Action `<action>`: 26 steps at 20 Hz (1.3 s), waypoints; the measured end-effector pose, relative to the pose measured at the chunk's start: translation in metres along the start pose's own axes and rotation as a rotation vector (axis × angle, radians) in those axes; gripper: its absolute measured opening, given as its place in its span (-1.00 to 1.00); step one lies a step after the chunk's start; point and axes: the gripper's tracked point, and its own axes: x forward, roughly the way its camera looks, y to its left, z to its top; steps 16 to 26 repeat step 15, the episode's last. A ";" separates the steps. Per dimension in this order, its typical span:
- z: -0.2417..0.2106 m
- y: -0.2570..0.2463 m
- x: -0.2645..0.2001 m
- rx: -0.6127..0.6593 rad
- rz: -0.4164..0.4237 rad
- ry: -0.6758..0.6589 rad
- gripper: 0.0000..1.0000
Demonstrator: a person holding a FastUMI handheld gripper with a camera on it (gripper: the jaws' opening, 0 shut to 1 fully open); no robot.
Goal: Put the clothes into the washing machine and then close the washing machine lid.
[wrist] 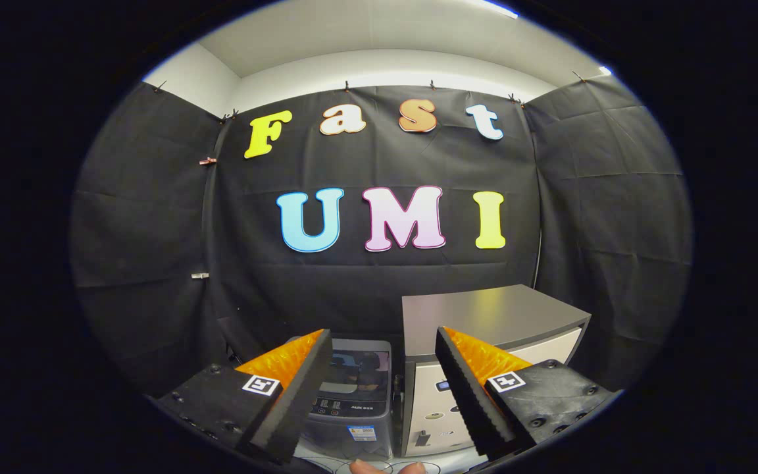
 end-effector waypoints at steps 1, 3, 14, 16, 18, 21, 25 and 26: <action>-0.001 0.000 0.000 -0.002 -0.002 0.000 0.98; 0.000 0.000 -0.001 0.005 -0.001 -0.001 0.98; -0.008 -0.006 0.003 0.012 0.007 0.006 0.98; -0.009 -0.009 0.003 0.019 0.000 0.011 0.98; -0.009 -0.009 0.003 0.019 0.000 0.011 0.98; -0.009 -0.009 0.003 0.019 0.000 0.011 0.98; -0.009 -0.009 0.003 0.019 0.000 0.011 0.98; -0.009 -0.009 0.003 0.019 0.000 0.011 0.98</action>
